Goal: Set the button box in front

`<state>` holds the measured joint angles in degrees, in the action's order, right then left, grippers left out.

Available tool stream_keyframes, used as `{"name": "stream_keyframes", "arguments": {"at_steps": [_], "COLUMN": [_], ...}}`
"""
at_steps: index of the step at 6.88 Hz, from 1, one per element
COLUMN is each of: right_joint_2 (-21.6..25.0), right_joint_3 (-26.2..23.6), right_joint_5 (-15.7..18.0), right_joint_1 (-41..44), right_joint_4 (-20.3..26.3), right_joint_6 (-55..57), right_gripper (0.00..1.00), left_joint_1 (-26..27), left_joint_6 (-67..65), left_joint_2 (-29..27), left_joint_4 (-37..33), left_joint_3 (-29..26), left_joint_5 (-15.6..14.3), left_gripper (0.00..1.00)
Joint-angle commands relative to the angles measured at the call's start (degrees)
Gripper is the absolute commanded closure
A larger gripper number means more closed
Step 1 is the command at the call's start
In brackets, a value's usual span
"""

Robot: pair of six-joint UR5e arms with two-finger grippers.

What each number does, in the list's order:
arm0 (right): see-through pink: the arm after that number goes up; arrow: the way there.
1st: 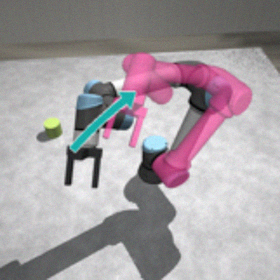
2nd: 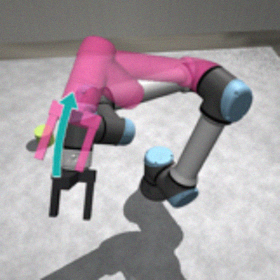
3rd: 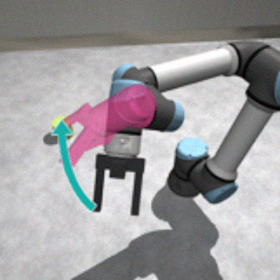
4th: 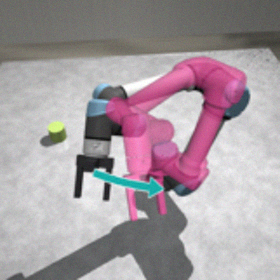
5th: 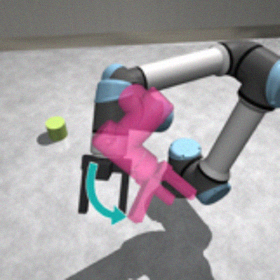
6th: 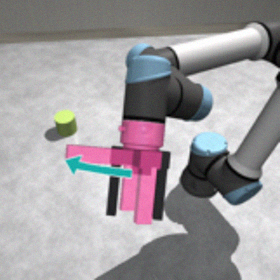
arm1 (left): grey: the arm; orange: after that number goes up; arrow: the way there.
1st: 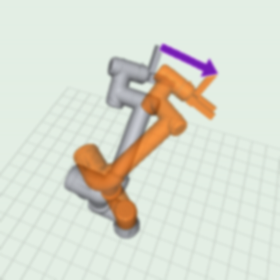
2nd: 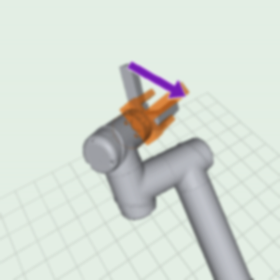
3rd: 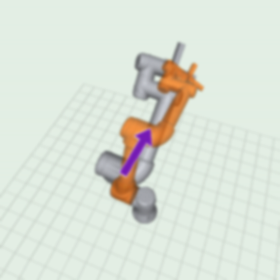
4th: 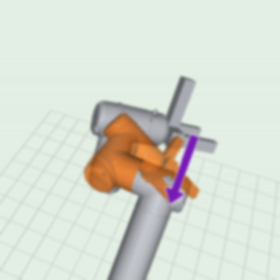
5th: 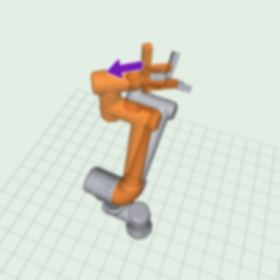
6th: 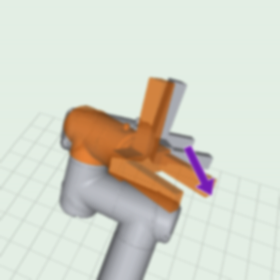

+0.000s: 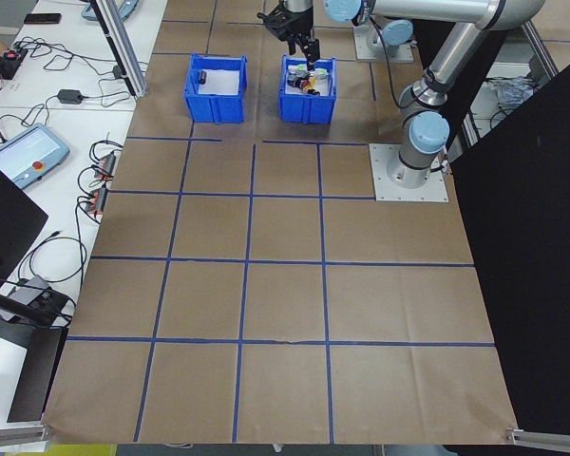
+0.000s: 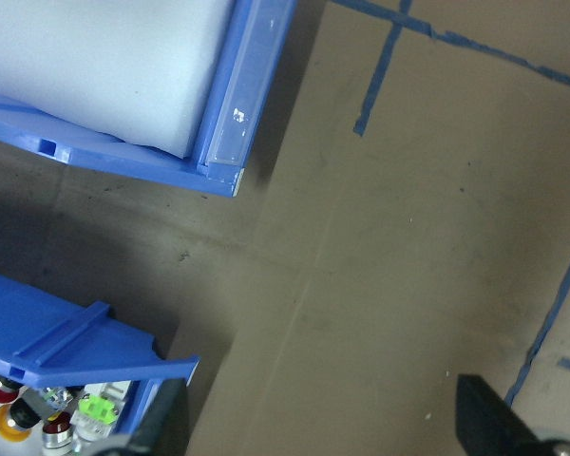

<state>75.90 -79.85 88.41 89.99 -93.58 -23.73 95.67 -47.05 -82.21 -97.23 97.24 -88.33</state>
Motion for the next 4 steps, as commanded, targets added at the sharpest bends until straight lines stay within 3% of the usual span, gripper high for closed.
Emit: {"name": "stream_keyframes", "arguments": {"at_steps": [1,2,4], "right_joint_2": [-4.0,-5.0,-6.6], "right_joint_3": [2.4,2.8,3.6], "right_joint_5": [0.3,0.0,-0.1], "right_joint_1": [3.3,4.0,7.2], "right_joint_4": [-4.9,-6.7,-8.8], "right_joint_6": [-15.3,-23.1,-29.8], "right_gripper": [0.00,0.00,0.00], "left_joint_1": [7.5,9.5,14.9], "left_joint_6": [-25.1,-35.4,-53.5], "left_joint_2": [0.7,1.4,1.4], "left_joint_4": [0.5,2.2,12.2], "left_joint_3": [3.8,6.4,12.1], "left_joint_5": [0.3,0.6,0.6], "left_gripper": [0.04,0.04,0.04]}}
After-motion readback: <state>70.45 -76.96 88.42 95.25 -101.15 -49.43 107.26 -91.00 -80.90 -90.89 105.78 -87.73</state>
